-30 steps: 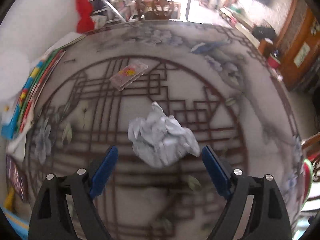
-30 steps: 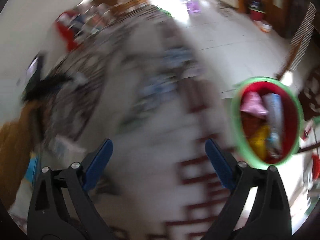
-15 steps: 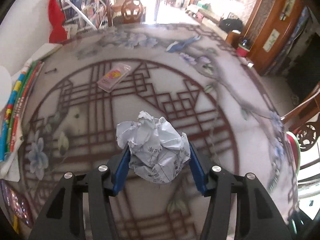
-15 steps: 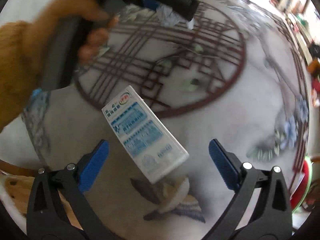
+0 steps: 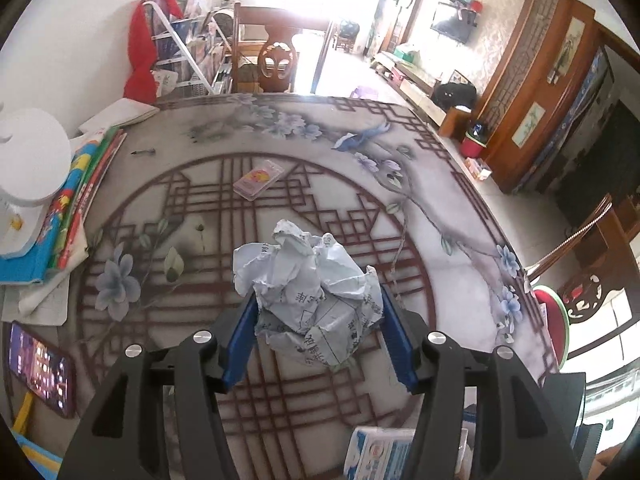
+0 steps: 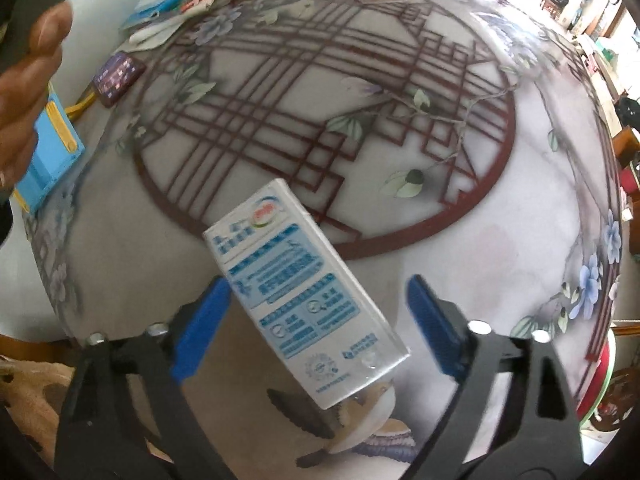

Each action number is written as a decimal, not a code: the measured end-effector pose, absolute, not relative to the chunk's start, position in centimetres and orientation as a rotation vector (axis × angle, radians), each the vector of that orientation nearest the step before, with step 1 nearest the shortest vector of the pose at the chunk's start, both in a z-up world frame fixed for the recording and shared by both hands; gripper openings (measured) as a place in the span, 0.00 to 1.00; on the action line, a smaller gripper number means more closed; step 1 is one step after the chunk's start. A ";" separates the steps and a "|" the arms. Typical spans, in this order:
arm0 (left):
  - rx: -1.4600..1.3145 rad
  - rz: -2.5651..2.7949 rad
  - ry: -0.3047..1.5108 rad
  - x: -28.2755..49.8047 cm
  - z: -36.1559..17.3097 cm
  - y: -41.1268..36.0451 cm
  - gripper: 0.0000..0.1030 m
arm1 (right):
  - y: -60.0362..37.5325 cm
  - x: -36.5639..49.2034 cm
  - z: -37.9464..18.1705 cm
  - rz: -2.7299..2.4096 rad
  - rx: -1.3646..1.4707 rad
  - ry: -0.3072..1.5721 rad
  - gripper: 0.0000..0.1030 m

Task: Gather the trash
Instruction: 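Grasp the crumpled white paper with the left tool while the right tool grasps the milk carton, then carry the crumpled paper and milk carton over the red bucket with both tools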

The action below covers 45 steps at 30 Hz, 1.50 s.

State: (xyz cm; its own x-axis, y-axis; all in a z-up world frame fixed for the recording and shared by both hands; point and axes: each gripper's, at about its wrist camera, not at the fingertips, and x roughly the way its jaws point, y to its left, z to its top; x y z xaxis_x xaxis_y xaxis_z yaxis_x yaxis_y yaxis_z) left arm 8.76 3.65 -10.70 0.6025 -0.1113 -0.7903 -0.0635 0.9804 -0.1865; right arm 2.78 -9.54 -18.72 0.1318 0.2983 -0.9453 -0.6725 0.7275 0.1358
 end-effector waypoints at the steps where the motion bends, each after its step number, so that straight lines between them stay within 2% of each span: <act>1: -0.210 -0.024 0.925 8.5 -10.7 3.8 0.53 | -9.3 2.9 -18.6 0.728 -0.353 1.254 0.74; 5: -0.208 -0.015 0.931 8.0 -10.8 3.8 0.53 | -9.6 2.3 -18.6 0.721 -0.351 1.254 0.67; 9: -0.210 -0.018 0.939 7.3 -11.1 3.4 0.53 | -10.9 2.3 -18.1 0.697 -0.262 1.252 0.56; 16: -0.198 -0.023 0.927 6.5 -10.6 2.6 0.56 | -15.2 3.2 -15.1 0.558 -0.084 1.161 0.53; 19: -0.180 -0.045 0.920 6.2 -10.4 1.6 0.56 | -17.7 3.5 -13.4 0.477 -0.009 1.105 0.47; 20: -0.176 -0.054 0.918 6.1 -10.3 1.2 0.56 | -18.4 3.5 -12.9 0.459 0.013 1.090 0.38; 24: -0.143 -0.095 0.905 5.8 -10.0 -0.6 0.56 | -20.8 3.6 -11.6 0.397 0.069 1.057 0.34; 28: -0.140 -0.110 0.905 5.8 -9.9 -1.3 0.56 | -21.8 3.9 -12.5 0.360 0.074 1.094 0.36; 30: -0.137 -0.106 0.902 5.7 -9.9 -1.4 0.56 | -22.2 3.9 -13.5 0.335 0.071 1.106 0.59; 31: -0.141 -0.104 0.902 5.7 -9.9 -1.4 0.56 | -22.6 3.7 -14.1 0.318 0.057 1.116 0.63; 34: -0.148 -0.100 0.910 5.7 -10.0 -1.3 0.56 | -23.2 4.0 -16.3 0.289 0.043 1.176 0.67; 35: -0.149 -0.100 0.914 5.6 -10.1 -1.3 0.56 | -23.2 4.0 -16.9 0.285 0.036 1.195 0.71; 38: -0.148 -0.101 0.922 5.5 -10.3 -1.3 0.56 | -22.6 3.8 -18.6 0.279 -0.020 1.234 0.72; 39: -0.146 -0.102 0.922 5.5 -10.2 -1.4 0.56 | -22.3 3.6 -19.1 0.274 -0.050 1.247 0.67; 40: -0.145 -0.104 0.922 5.5 -10.2 -1.5 0.56 | -22.2 3.6 -19.4 0.270 -0.065 1.256 0.59; 41: -0.143 -0.105 0.920 5.5 -10.1 -1.6 0.56 | -22.1 3.5 -19.5 0.276 -0.063 1.264 0.45; 42: -0.140 -0.105 0.917 5.5 -10.0 -1.7 0.56 | -22.1 3.5 -19.4 0.286 -0.048 1.265 0.39; 45: -0.136 -0.106 0.909 5.4 -9.7 -1.9 0.56 | -22.6 3.6 -18.1 0.294 -0.022 1.219 0.39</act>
